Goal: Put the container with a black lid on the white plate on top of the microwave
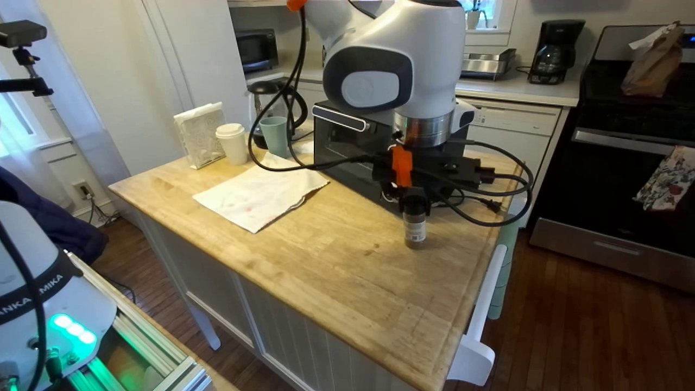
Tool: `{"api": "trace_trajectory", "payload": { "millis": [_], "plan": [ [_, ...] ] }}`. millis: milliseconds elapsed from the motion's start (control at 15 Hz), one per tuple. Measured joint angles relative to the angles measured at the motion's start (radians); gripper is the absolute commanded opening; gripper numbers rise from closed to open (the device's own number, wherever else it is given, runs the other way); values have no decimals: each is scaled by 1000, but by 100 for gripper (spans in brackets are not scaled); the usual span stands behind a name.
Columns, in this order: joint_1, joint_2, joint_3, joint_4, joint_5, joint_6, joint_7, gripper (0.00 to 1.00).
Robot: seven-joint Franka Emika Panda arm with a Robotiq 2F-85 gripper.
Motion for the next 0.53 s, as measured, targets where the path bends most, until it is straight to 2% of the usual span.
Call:
{"api": "trace_trajectory", "payload": {
  "millis": [267,400,533],
  "plan": [
    [0,-73,0,-27,-15,0,-16,26],
    [-3,-173,6,-67,8,-7,-93,26],
    [-1,-287,5,-102,54,-77,-197,26]
  ]
}}
